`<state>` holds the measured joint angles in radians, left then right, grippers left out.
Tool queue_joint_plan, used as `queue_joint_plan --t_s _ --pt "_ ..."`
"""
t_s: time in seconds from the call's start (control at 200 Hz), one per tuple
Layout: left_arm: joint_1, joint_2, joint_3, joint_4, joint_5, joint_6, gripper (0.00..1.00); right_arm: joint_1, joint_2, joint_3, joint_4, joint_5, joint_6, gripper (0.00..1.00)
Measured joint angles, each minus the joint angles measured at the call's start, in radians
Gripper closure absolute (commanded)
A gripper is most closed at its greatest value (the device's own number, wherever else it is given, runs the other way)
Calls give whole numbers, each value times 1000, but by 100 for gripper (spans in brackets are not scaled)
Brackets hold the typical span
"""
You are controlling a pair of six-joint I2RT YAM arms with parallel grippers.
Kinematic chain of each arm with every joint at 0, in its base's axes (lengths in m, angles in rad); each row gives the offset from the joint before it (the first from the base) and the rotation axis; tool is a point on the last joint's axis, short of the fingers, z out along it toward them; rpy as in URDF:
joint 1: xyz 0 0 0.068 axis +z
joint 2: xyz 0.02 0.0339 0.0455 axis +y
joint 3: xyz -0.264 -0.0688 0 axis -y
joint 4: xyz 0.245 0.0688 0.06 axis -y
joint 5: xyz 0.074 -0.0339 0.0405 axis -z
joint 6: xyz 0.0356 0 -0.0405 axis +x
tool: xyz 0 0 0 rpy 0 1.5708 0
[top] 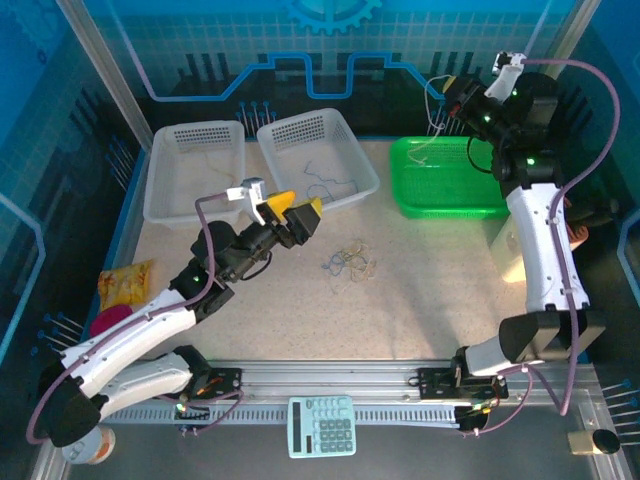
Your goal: Untangle the cables
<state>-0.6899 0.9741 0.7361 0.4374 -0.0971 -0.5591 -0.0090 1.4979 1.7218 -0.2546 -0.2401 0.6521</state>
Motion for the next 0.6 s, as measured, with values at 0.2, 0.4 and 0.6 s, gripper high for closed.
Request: queue_joint_plan --t_s 0.2,0.4,0.6 --pt "0 0 -14 -7 -4 -11 1 -3 78 -60 31 23 -6 100" --pt "0 1 -19 -14 -3 -28 1 17 217 -151 26 67 -35 82" --pt "0 1 -19 -35 -3 -44 1 40 342 -165 -53 122 -76 53"
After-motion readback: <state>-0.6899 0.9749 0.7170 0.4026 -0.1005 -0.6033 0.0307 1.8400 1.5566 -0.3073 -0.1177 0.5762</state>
